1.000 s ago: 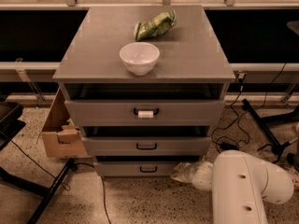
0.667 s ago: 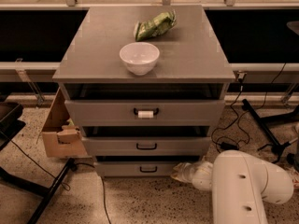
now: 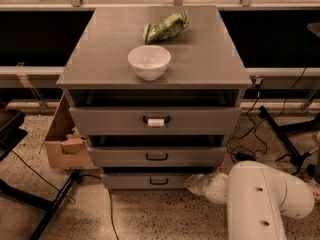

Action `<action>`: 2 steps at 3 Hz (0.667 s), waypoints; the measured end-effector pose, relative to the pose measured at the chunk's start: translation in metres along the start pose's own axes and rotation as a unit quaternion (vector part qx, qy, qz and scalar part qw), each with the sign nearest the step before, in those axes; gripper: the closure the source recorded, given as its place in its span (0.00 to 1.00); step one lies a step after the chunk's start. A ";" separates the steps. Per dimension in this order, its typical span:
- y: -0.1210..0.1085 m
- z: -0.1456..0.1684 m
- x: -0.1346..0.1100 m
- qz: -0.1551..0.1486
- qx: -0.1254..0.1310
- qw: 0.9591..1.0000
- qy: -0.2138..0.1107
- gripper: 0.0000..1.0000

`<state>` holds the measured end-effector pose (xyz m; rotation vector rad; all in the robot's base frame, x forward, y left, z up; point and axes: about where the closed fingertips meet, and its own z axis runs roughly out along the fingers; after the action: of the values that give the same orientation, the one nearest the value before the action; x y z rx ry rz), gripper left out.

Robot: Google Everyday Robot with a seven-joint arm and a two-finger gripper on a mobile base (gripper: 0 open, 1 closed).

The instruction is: Close bottom drawer

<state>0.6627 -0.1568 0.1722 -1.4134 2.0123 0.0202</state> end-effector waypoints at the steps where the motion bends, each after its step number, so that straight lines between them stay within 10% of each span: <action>1: 0.011 -0.010 -0.003 -0.007 -0.012 1.000 0.003 0.90; 2: 0.028 -0.040 -0.007 -0.016 -0.038 0.999 0.022 1.00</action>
Offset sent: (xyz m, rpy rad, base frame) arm -0.1034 0.0033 0.0605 -0.0831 0.1671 0.1031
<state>0.6198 -0.1547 0.1973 -1.5056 2.0448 0.0531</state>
